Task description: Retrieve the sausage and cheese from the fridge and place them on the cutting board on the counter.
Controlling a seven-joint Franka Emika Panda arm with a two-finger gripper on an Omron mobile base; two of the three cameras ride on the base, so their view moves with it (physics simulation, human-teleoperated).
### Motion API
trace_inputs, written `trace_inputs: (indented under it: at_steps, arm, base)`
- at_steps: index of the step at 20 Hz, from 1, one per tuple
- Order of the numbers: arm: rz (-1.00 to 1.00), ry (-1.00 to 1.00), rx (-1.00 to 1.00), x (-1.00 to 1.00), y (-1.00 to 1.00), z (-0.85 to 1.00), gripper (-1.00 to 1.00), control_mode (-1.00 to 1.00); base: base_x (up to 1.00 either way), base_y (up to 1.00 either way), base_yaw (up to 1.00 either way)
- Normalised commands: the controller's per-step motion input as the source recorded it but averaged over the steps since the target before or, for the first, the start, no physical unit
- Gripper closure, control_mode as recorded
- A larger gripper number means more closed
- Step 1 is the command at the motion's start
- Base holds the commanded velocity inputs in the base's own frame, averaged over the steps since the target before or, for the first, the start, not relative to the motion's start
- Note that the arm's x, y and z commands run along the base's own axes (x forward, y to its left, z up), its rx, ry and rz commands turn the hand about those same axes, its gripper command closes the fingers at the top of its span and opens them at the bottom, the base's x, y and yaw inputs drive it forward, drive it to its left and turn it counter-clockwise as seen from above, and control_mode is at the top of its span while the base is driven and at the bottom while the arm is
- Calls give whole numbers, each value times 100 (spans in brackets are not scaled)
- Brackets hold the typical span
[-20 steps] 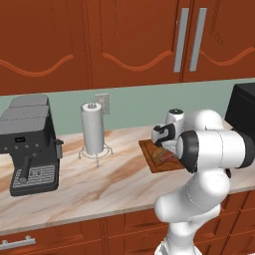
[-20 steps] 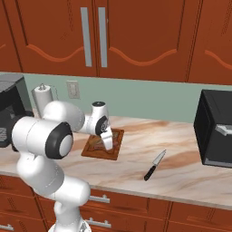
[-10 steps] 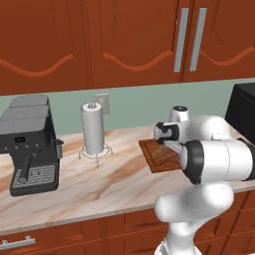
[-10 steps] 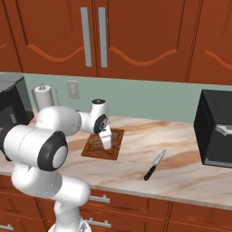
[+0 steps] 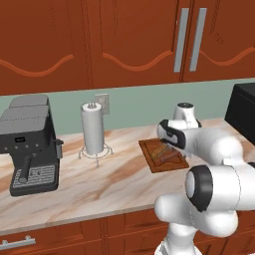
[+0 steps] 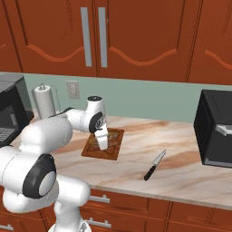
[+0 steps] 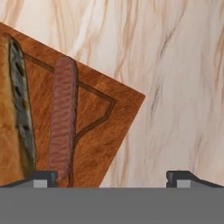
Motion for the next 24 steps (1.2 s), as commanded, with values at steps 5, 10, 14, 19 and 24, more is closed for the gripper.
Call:
trace_inputs:
  at_steps: [5,10,14,19,24]
  arm:
    - [18,0,0,-56,0,20,-100,-100]
    - [36,0,-6,-53,11,29,-100,-100]
    - [41,-3,-8,-48,17,36,-100,-100]
    - [33,-12,-11,-44,18,41,-100,-100]
    - [18,-24,-11,-44,13,28,-100,-100]
  base:
    - [0,0,0]
    - [0,0,0]
    - [0,0,0]
    - [0,0,0]
    - [0,0,0]
